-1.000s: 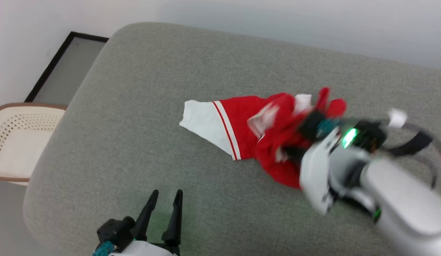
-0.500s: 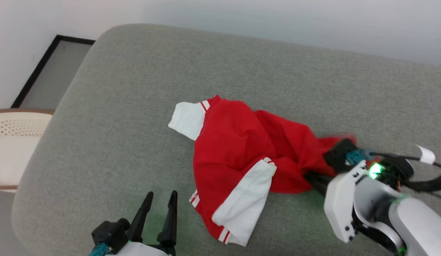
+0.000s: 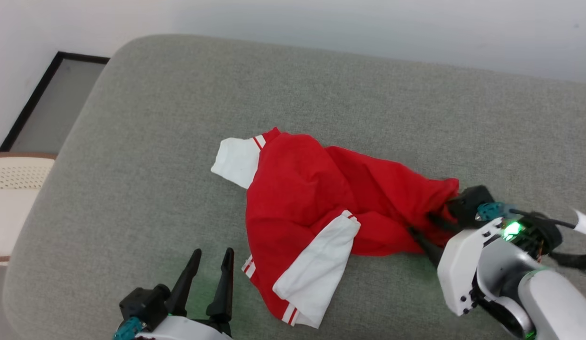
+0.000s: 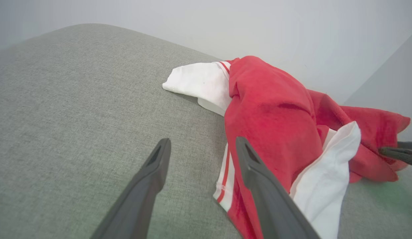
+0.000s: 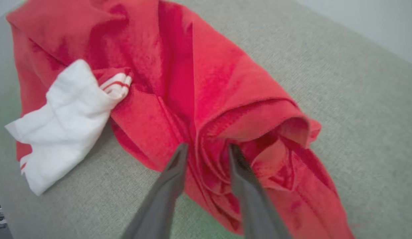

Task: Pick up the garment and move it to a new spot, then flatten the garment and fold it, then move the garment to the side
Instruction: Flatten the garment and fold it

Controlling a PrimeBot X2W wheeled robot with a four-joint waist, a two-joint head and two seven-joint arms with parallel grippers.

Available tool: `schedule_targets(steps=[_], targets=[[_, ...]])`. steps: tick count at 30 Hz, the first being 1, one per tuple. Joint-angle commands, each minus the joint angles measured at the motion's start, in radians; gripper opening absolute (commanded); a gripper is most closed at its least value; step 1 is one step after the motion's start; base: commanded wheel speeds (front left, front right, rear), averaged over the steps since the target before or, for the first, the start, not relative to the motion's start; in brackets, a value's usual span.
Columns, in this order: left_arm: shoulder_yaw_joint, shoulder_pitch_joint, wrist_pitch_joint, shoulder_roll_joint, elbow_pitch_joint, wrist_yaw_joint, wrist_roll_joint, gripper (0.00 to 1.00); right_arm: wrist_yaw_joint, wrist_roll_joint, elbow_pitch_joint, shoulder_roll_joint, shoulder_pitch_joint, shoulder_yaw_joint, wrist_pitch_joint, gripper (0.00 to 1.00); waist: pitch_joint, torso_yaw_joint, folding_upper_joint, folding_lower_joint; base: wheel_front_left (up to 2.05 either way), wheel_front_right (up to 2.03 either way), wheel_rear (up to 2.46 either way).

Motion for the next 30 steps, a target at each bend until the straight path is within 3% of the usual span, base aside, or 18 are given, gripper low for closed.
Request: schedule_targets(steps=[1, 7, 14, 19, 30], targets=[[0.005, 0.001, 0.000, 0.003, 0.003, -0.002, -0.003, 1.00, -0.001, -0.012, -0.022, -0.005, -0.014, -0.003, -0.006, 1.00, -0.010, 0.000, 0.0000, 0.0000, 0.00, 0.00, 0.00], [0.020, 0.014, 0.000, 0.000, -0.003, -0.002, 0.011, 1.00, -0.001, 0.010, -0.128, -0.056, -0.076, 0.074, 0.070, 1.00, -0.025, 0.014, 0.0000, 0.0000, 0.00, 0.00, 0.00], [0.009, 0.026, 0.000, -0.009, 0.000, -0.002, 0.026, 1.00, -0.001, 0.127, -0.238, -0.166, -0.253, 0.333, 0.237, 1.00, -0.027, 0.075, 0.0000, 0.0000, 0.00, 0.00, 0.00], [-0.014, 0.031, 0.000, -0.022, 0.012, -0.002, 0.016, 1.00, -0.001, 0.237, -0.234, -0.212, -0.378, 0.512, 0.307, 1.00, -0.035, 0.129, 0.0000, 0.0000, 0.00, 0.00, 0.00], [-0.041, 0.041, 0.000, -0.037, 0.019, -0.002, -0.005, 1.00, -0.001, 0.353, -0.139, -0.225, -0.564, 0.774, 0.292, 1.00, -0.038, 0.210, 0.0000, 0.0000, 0.00, 0.00, 0.00]])
